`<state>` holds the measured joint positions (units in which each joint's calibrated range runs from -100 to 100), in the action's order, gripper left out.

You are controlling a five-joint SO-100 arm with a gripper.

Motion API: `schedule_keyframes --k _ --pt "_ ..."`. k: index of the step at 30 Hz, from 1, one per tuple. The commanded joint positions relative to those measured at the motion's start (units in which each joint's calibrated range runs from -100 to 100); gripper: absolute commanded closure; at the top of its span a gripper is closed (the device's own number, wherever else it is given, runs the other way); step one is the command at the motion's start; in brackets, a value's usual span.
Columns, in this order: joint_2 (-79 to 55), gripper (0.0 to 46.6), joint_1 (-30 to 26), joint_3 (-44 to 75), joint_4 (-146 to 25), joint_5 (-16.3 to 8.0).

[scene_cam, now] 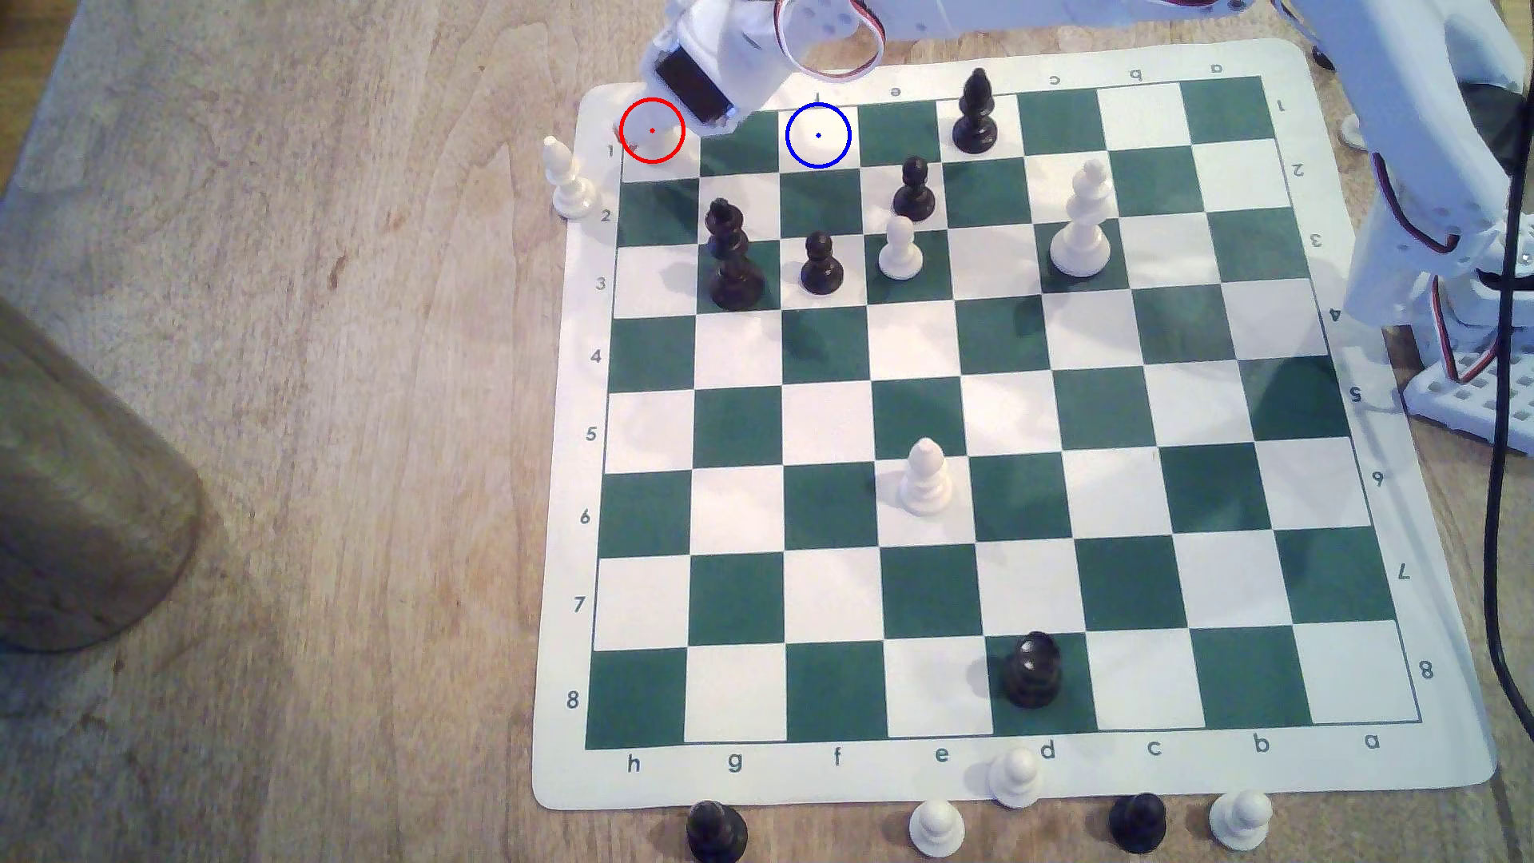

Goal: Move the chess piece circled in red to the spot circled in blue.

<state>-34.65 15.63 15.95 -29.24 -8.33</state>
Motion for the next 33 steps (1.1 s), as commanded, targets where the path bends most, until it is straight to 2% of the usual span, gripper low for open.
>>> schedule_keyframes --k 1,6,12,24,31,33 --pt "2.7 34.2 -0.3 4.0 -0.1 -0.1" --pt "3.7 35.7 -0.4 4.0 -0.2 0.0" --pt "3.9 46.1 -1.3 4.5 -1.4 0.5" --pt "9.4 46.4 -1.2 4.1 -3.8 1.0" --pt "24.3 46.4 -0.8 -11.1 -3.8 2.2" --pt "29.6 46.4 -0.4 -19.4 -2.1 2.8"
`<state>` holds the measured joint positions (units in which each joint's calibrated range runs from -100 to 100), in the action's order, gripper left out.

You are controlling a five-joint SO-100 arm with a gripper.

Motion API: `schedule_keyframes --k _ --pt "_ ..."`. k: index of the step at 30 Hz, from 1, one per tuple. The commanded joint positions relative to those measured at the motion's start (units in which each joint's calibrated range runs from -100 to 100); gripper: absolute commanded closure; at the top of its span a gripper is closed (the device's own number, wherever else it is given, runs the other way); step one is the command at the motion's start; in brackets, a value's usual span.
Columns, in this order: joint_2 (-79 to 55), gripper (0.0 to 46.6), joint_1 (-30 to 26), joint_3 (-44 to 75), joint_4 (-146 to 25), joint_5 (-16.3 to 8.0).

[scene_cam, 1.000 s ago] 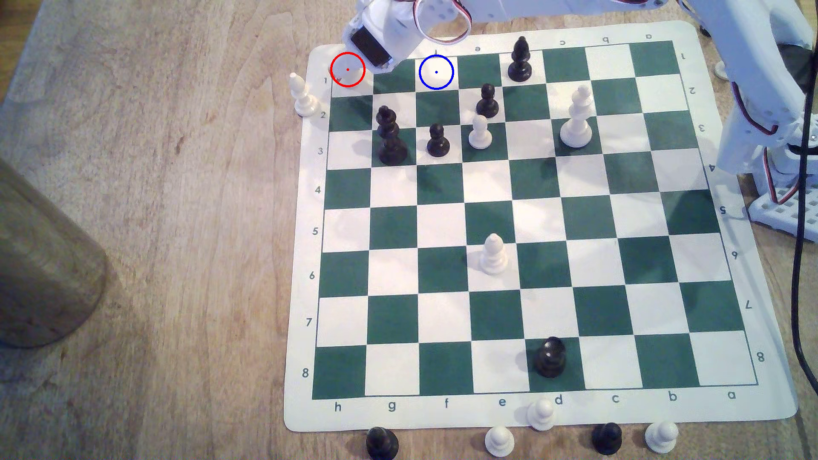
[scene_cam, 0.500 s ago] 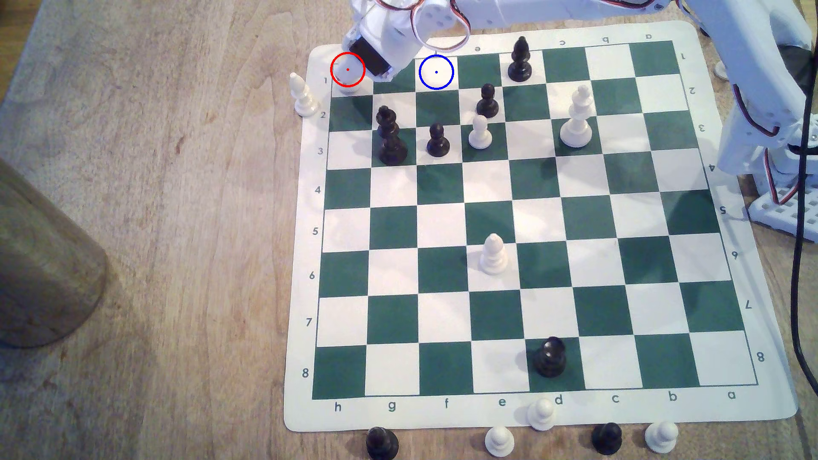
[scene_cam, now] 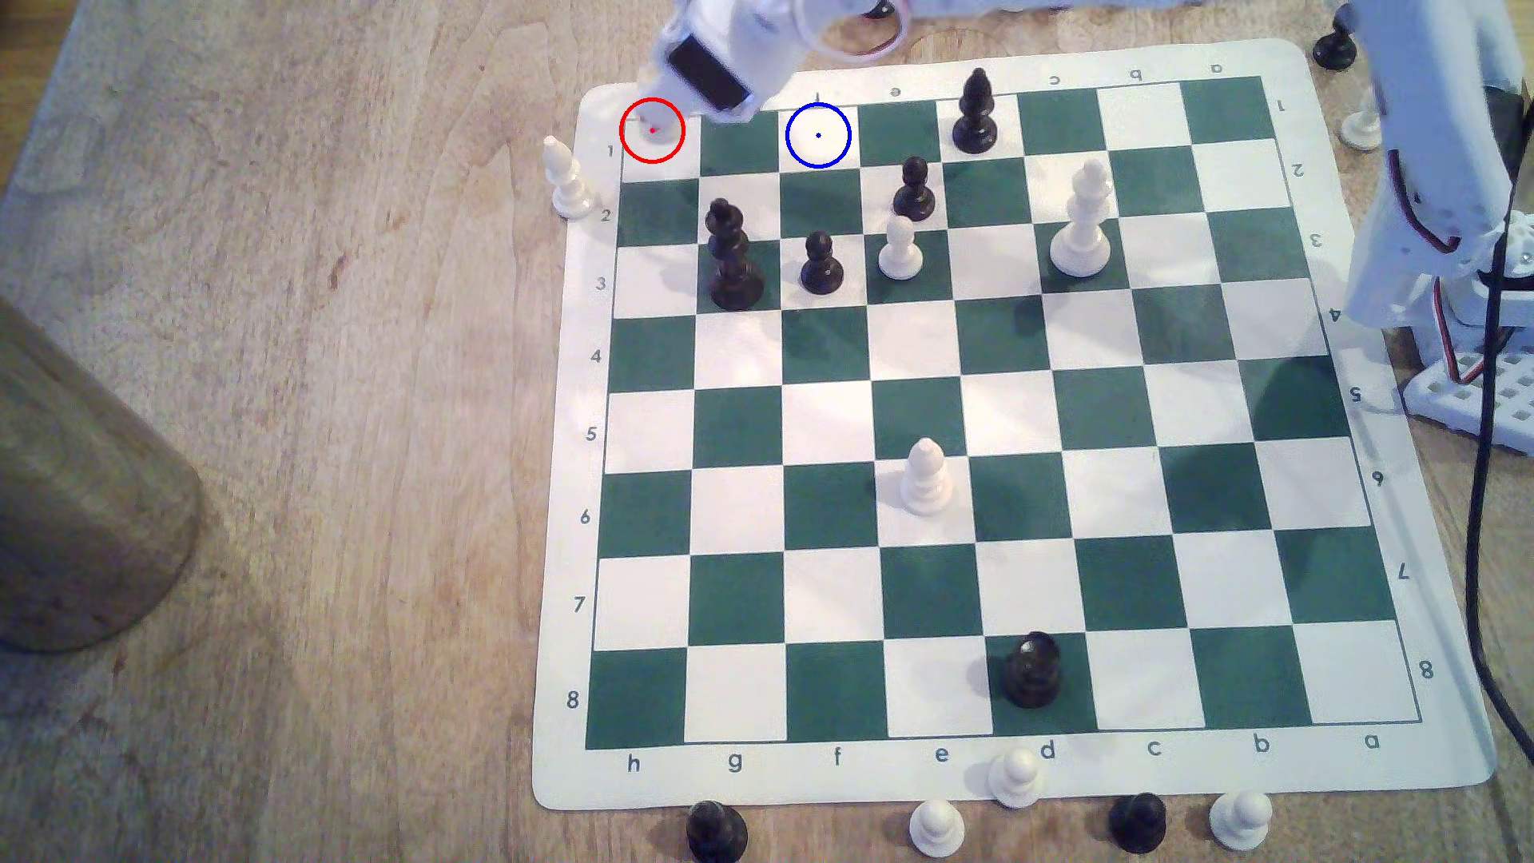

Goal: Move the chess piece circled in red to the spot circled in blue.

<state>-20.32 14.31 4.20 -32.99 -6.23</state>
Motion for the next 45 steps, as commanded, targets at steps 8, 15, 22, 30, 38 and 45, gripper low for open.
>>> schedule_keyframes --k 8,15,22,30,38,45 --pt "26.8 46.4 3.1 -28.6 7.1 1.8" --pt "25.9 46.4 5.1 -37.1 12.4 2.2" --pt "22.9 46.4 5.6 -36.6 14.3 2.1" --pt "17.4 46.4 5.3 -34.9 15.9 2.2" --pt "16.8 46.4 5.5 -34.2 16.5 2.1" --pt "16.2 46.4 4.7 -33.4 16.5 1.9"
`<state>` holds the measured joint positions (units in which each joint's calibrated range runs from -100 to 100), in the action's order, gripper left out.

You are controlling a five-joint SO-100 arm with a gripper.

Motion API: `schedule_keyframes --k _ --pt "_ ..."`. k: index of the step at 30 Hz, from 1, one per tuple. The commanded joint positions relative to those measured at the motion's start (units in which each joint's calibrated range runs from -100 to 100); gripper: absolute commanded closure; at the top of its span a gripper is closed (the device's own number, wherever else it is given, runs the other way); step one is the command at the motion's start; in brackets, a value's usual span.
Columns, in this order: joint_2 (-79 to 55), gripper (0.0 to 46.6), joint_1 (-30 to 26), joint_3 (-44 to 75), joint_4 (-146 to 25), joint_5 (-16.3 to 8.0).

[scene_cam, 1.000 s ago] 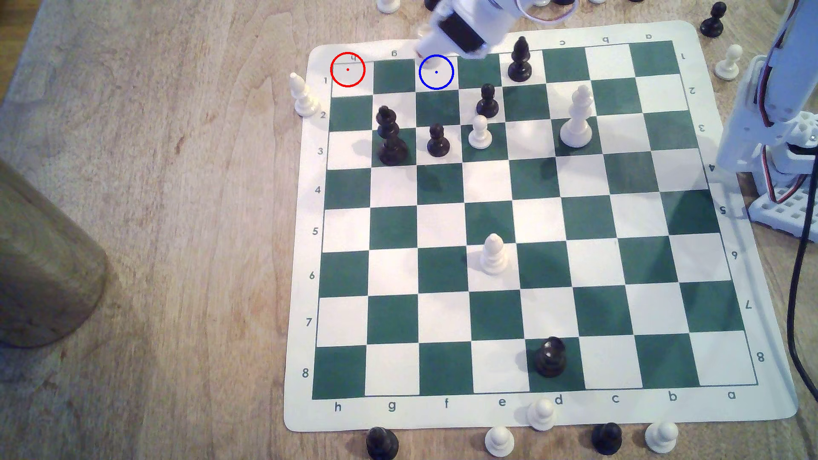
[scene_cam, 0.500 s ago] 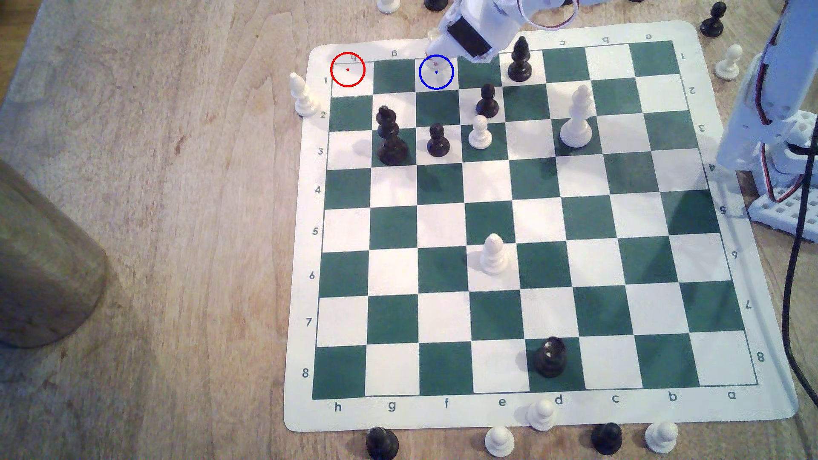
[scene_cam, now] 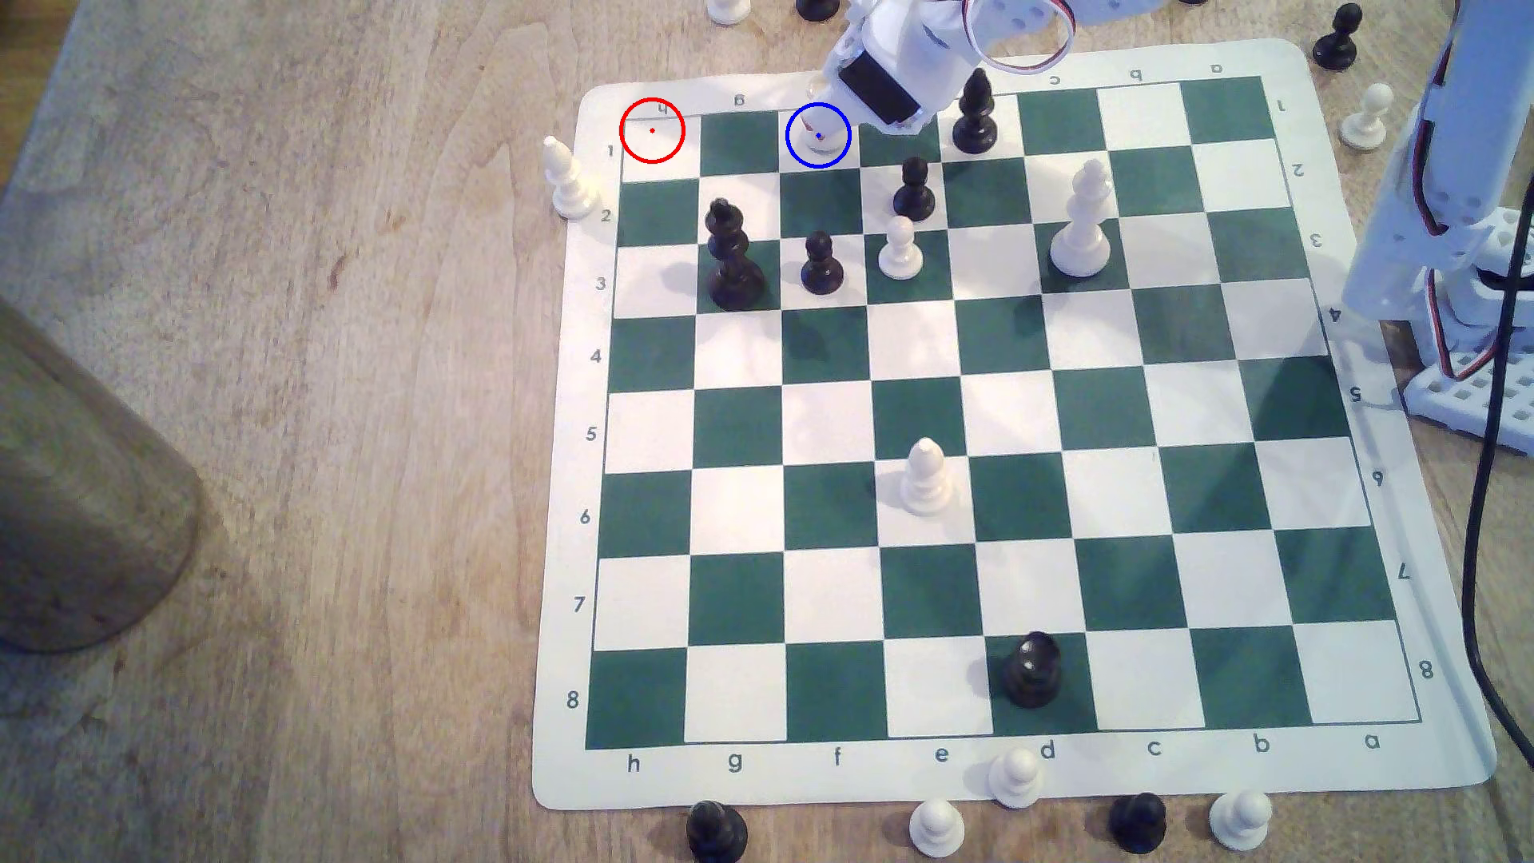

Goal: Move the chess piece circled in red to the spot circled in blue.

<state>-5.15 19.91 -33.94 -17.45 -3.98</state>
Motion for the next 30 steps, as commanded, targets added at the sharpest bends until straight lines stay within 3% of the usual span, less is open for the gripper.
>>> schedule_keyframes --k 1,11,12,13,17,30 --pt "0.9 46.4 -1.1 4.7 1.1 -0.4" --pt "0.1 46.1 -1.2 5.6 1.8 -0.4" --pt "0.1 45.3 -1.1 5.6 1.9 -0.4" --pt "0.0 40.6 -0.9 5.6 2.1 -0.4" --pt "0.3 35.1 -0.6 5.3 2.0 -0.4" --pt "16.2 32.1 -1.1 0.9 -6.7 -0.5"
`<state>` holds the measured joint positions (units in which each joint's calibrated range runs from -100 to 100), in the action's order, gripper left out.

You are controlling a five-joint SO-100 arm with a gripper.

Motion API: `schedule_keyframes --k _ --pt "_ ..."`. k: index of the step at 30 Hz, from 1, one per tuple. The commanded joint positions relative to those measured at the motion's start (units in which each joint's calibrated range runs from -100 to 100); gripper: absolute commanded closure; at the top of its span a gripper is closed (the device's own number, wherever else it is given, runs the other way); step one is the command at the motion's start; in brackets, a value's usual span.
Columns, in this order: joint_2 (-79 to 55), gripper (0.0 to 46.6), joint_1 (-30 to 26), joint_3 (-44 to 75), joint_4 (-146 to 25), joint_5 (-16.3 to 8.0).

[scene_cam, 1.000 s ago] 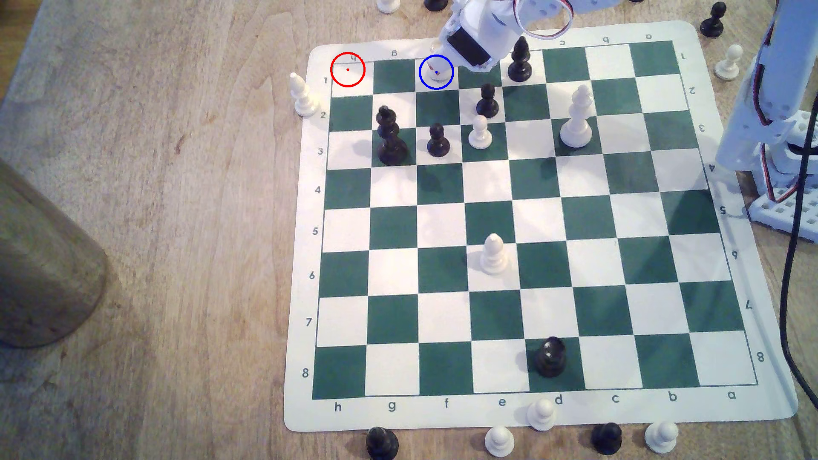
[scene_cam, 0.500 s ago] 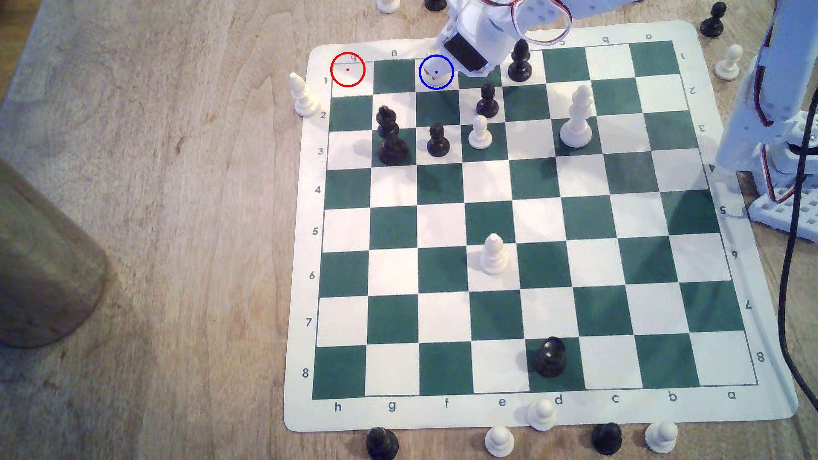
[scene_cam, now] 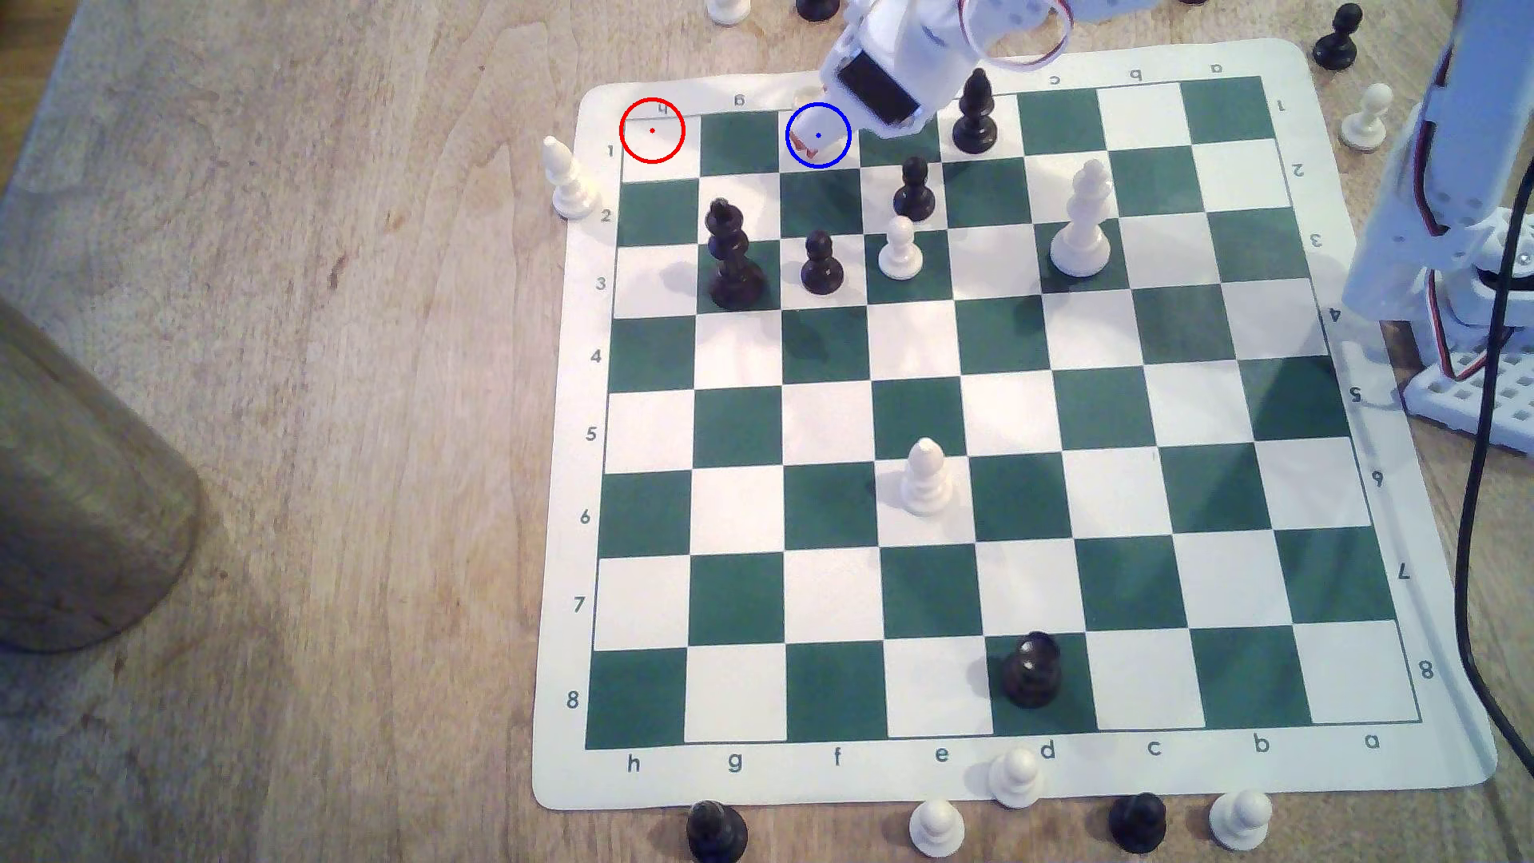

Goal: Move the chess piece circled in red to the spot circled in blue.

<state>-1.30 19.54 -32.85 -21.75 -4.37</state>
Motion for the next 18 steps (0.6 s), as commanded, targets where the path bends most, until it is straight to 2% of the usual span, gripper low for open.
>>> schedule_keyframes --k 1,4,10,15,18 --pt "14.0 32.1 -0.9 -0.8 -3.1 -0.1" --pt "19.3 32.1 -1.4 -3.4 -5.9 -0.2" --pt "33.1 32.8 -1.8 -17.2 -10.3 -0.7" --pt "45.2 32.2 -4.4 -24.4 -17.1 -2.3" --pt "50.0 33.7 -6.8 -26.3 -19.9 -3.7"
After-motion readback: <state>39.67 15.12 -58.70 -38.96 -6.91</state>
